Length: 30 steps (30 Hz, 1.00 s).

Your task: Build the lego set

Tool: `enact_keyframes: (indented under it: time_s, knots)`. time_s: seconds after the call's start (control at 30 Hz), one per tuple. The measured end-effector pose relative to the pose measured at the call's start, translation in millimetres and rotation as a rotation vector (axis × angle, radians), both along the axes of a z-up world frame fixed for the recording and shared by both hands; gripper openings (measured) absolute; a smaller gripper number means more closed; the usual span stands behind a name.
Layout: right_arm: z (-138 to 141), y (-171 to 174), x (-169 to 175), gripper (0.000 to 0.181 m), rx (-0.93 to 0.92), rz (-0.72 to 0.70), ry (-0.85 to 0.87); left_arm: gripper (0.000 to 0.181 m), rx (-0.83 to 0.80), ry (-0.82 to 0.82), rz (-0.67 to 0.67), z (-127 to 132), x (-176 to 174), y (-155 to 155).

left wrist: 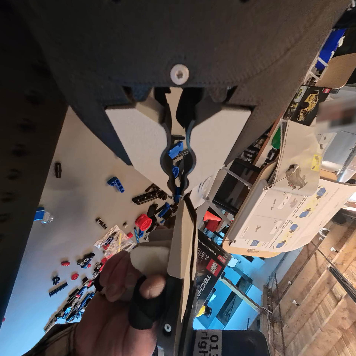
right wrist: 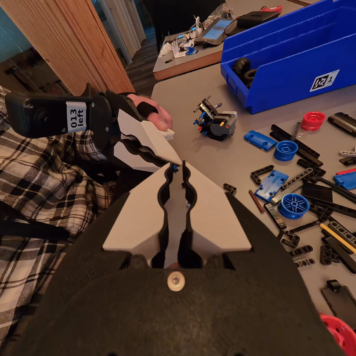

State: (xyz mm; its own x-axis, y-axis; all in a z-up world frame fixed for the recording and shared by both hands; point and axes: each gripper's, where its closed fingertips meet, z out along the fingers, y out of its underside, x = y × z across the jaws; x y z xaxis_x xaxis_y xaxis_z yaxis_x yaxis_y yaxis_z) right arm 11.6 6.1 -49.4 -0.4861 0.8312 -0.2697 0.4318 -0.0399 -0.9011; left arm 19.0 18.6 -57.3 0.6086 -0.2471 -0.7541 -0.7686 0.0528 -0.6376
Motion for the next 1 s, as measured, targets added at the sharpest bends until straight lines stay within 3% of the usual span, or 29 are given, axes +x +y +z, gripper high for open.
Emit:
enact_keyframes:
  time_s: [0.13,0.37,1.0]
  knots:
    - [6,2,4,0.014,-0.048,-0.001,0.019,0.002,0.009,-0.001,0.018,2,-4,1]
    - [-2,-3,-1,0.004,-0.002,-0.007,0.0,0.002,0.004,0.004,0.02,1,-1,3]
    - [-7,-2,-2,0.004,0.017,-0.032,-0.002,0.002,0.007,0.021,0.043,0,-4,3]
